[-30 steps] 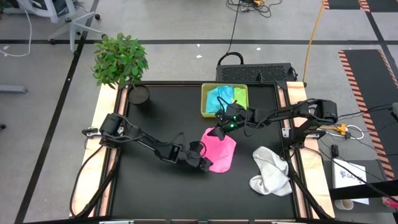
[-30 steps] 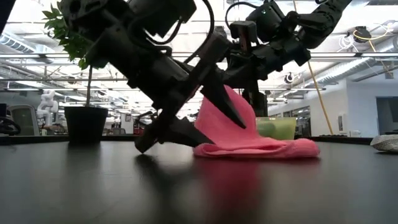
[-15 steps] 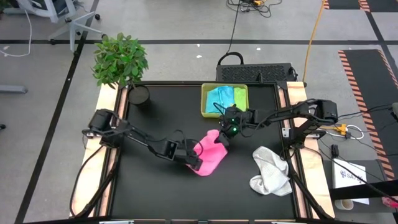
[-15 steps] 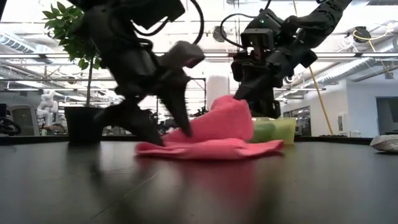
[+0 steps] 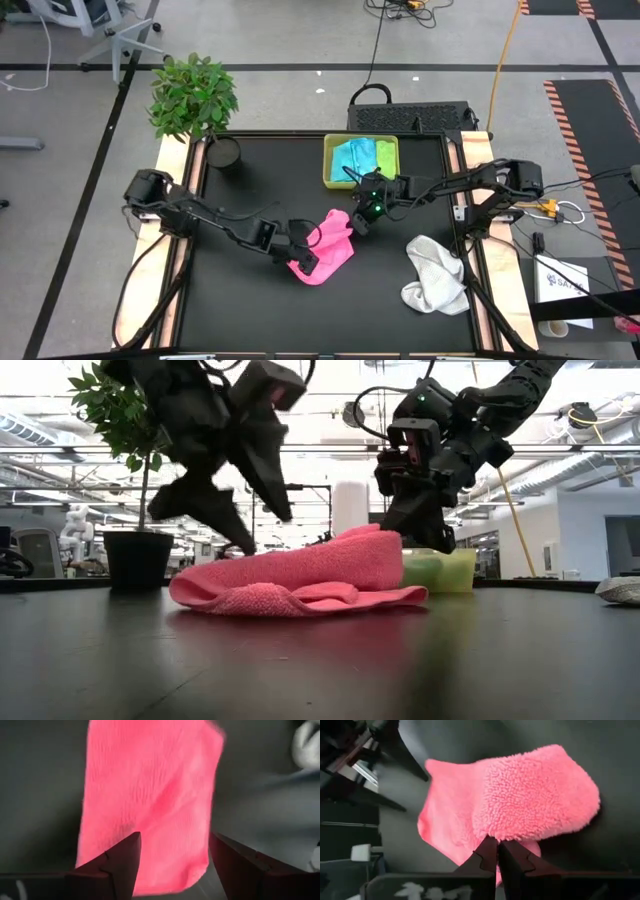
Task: Fold microfiber towels
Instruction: Fold the pink microfiber cloth
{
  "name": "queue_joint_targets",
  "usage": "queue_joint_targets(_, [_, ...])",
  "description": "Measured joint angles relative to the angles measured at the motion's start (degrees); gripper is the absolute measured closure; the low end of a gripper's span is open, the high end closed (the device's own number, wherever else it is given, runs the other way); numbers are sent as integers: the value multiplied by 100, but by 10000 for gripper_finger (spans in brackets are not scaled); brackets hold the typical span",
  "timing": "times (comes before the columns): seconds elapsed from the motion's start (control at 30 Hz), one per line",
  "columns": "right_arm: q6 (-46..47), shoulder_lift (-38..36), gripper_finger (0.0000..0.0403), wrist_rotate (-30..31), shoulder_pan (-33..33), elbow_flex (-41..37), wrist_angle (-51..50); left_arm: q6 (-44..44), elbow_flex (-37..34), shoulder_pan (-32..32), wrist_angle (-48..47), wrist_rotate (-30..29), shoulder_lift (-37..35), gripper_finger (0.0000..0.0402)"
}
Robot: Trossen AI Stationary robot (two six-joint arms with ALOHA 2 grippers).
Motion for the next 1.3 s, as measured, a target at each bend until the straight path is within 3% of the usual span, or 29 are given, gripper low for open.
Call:
queue_joint_targets(0.2, [35, 0, 403, 4, 0, 2, 211, 1326, -9, -178, 342, -815, -1, 165])
queue_joint_targets(0.4, [33, 0, 403, 5, -31, 2, 266, 2573, 58, -270, 1126, -962, 262, 165])
queue_joint_targets(0.6, [65, 4, 403, 13, -44, -3, 409, 3619, 517, -332, 730, -1050, 784, 165])
queue_joint_targets(0.93, [90, 4, 403, -3, -46, 1, 362, 3915, 1191, -333, 580, -1086, 1689, 165])
queue_joint_targets(1.13, [129, 2, 403, -32, -31, -2, 487, 3726, 1147, -327, 158, -1507, 1663, 165])
queue_joint_targets(1.3, [139, 2, 403, -85, -11, 2, 494, 3620, 1132, -309, -75, -1521, 1667, 165])
